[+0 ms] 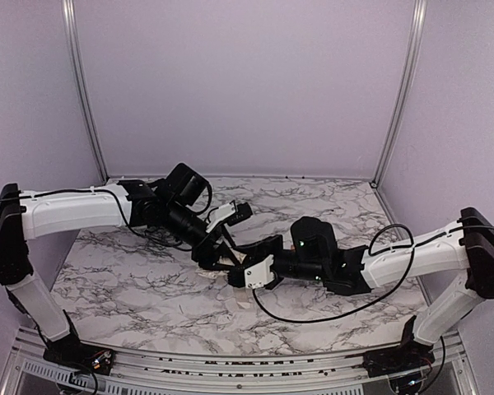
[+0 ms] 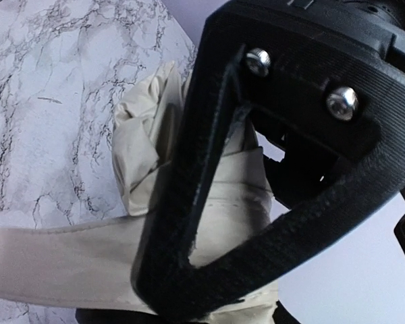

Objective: Put away the umbrella

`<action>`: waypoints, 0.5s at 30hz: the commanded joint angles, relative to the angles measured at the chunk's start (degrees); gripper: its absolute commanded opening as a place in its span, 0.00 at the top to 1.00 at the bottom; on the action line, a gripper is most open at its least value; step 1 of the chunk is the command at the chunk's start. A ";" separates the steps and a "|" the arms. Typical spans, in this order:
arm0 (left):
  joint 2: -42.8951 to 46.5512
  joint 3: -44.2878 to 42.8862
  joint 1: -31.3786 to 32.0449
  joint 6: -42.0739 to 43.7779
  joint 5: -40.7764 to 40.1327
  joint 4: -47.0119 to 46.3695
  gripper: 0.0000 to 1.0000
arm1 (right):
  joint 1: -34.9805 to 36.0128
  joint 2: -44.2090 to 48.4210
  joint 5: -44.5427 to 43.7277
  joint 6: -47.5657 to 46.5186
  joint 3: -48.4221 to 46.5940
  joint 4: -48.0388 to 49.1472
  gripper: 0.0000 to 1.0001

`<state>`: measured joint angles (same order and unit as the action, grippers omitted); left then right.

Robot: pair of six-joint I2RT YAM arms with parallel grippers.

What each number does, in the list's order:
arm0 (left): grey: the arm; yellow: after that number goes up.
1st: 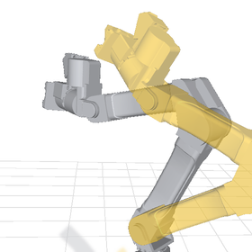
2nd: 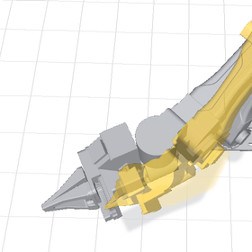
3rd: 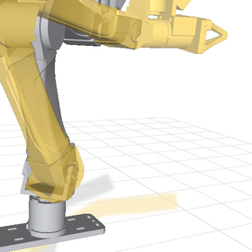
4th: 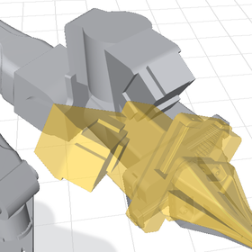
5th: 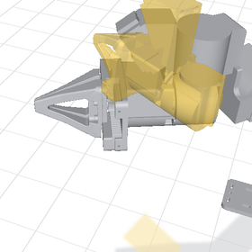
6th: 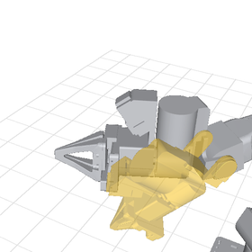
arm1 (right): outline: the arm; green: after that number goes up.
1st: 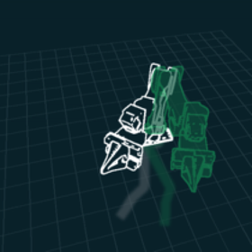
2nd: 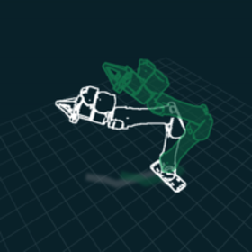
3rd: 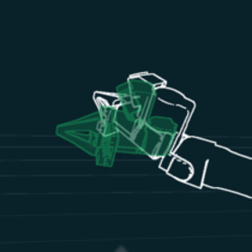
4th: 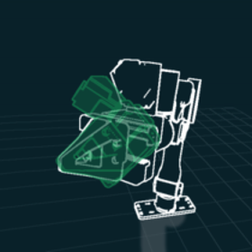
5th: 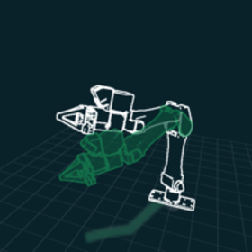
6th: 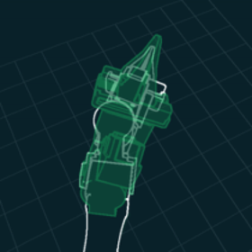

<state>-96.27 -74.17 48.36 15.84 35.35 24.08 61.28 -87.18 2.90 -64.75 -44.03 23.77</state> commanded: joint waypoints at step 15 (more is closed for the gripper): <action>6.79 9.06 -0.37 2.09 -4.25 -12.25 0.30 | 3.67 2.89 -12.50 -10.41 3.52 24.32 1.00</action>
<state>-88.44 -67.61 48.42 15.59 32.29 10.50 63.99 -87.13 -7.29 -74.08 -40.91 36.58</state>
